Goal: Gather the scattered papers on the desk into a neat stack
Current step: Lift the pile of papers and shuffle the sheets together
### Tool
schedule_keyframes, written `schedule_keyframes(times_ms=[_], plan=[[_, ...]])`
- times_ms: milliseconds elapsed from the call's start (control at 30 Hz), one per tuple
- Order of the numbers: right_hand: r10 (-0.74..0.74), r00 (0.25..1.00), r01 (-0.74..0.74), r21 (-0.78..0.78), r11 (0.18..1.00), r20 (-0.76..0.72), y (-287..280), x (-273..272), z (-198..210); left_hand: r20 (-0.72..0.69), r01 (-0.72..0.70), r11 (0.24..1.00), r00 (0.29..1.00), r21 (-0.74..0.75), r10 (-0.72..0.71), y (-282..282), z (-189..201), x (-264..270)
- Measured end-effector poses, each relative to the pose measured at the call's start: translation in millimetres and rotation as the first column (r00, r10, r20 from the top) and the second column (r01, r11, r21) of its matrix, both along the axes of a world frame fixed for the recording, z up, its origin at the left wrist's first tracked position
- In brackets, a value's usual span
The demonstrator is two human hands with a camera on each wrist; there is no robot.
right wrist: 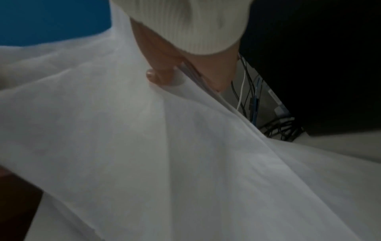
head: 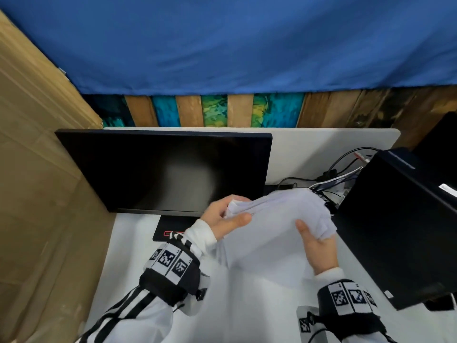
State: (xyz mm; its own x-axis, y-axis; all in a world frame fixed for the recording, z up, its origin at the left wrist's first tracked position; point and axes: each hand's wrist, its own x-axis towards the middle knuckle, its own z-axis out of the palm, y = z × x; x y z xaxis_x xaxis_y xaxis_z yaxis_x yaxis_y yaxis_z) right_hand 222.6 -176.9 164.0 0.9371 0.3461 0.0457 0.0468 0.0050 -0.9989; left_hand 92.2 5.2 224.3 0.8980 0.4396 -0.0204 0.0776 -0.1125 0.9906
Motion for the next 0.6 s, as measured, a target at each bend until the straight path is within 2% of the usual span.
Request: schedule_keyframes(times_ms=[67,133,167,233,300,333,367,433,467,533,600], plan=[[-0.088,0.993,0.092,-0.046,0.995,0.078,-6,8,12,0.058,-0.042,0.998,0.998,0.037,0.04,11,10,-3],[-0.042,0.969,0.073,-0.121,0.99,0.243,-9,10,26,0.059,-0.04,0.995,0.998,0.088,0.035,18,29,-2],[-0.004,0.949,0.056,-0.154,0.986,0.314,-7,9,34,0.014,-0.007,0.981,1.0,0.192,0.004,19,38,1],[0.057,0.881,0.057,-0.224,0.973,0.47,1,12,47,-0.134,0.063,0.886,0.991,0.46,-0.002,11,54,10],[0.118,0.794,0.068,-0.28,0.958,0.596,9,7,64,-0.265,0.072,0.725,0.952,0.685,0.155,0,64,21],[0.148,0.758,0.078,-0.314,0.946,0.635,12,4,72,-0.293,0.054,0.678,0.924,0.733,0.244,-3,67,26],[0.171,0.738,0.081,-0.338,0.938,0.653,12,1,81,-0.297,0.025,0.665,0.907,0.746,0.299,-5,68,28],[0.211,0.74,0.104,-0.418,0.903,0.639,5,3,88,-0.278,-0.039,0.67,0.891,0.742,0.36,-4,72,27],[0.254,0.757,0.108,-0.5,0.859,0.602,-3,9,88,-0.267,-0.083,0.686,0.882,0.723,0.389,1,76,21],[0.348,0.808,0.099,-0.693,0.714,0.475,-24,24,82,-0.237,-0.203,0.743,0.866,0.638,0.441,16,81,7],[0.379,0.876,0.016,-0.803,0.595,0.298,-44,36,69,-0.171,-0.315,0.791,0.871,0.524,0.46,36,80,-10]])
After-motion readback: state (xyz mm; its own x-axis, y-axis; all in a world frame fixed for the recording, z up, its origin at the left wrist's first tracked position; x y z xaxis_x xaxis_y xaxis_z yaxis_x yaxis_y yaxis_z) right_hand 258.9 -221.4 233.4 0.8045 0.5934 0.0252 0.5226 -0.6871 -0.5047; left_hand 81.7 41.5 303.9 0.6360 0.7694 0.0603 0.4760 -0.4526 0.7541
